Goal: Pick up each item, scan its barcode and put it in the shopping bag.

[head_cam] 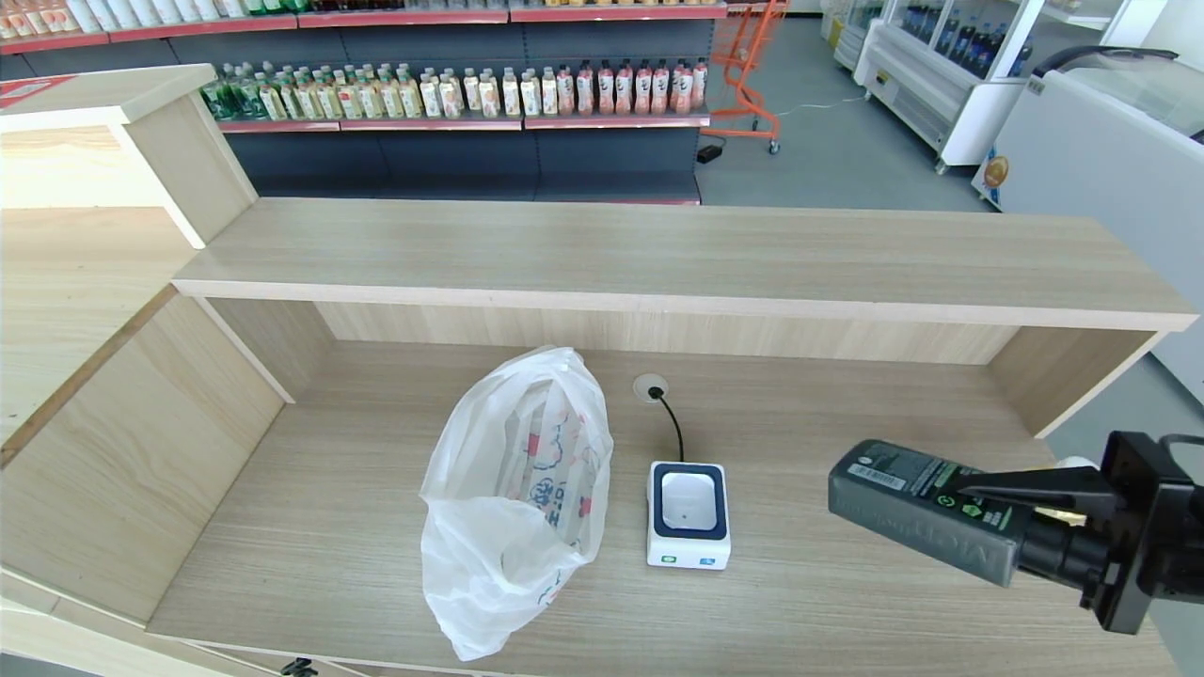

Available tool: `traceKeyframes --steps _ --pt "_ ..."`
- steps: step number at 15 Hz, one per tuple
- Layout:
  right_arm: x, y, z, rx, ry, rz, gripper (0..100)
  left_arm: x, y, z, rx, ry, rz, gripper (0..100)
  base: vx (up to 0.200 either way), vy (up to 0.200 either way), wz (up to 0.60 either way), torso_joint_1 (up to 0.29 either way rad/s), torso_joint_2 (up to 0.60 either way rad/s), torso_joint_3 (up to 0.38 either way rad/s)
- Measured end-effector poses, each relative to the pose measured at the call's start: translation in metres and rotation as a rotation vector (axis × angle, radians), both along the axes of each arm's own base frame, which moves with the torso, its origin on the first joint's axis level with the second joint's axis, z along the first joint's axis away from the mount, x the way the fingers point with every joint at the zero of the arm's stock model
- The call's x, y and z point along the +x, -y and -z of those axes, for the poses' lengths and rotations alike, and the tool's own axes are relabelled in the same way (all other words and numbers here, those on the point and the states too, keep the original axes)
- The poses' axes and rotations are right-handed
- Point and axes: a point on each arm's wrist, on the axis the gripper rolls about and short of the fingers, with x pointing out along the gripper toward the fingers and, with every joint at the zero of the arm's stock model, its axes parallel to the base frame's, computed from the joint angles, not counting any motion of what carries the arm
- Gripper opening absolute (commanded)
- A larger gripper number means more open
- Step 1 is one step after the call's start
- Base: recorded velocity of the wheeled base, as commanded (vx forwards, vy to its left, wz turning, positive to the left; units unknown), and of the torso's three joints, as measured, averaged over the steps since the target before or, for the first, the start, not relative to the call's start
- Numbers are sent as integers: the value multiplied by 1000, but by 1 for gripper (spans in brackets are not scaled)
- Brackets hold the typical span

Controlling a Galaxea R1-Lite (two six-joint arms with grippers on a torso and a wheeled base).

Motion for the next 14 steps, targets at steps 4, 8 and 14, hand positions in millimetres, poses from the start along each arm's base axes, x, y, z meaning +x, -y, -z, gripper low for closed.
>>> traceKeyframes --steps 4,8,14 --pt "-10 10 -11 223 -445 170 0 0 0 0 0 0 0 100 0 0 0 0 0 0" --pt "5 5 -21 588 -1132 489 0 0 0 0 0 0 0 100 0 0 0 0 0 0" --pt "45 -37 6 884 -1709 800 0 0 0 0 0 0 0 100 0 0 0 0 0 0"
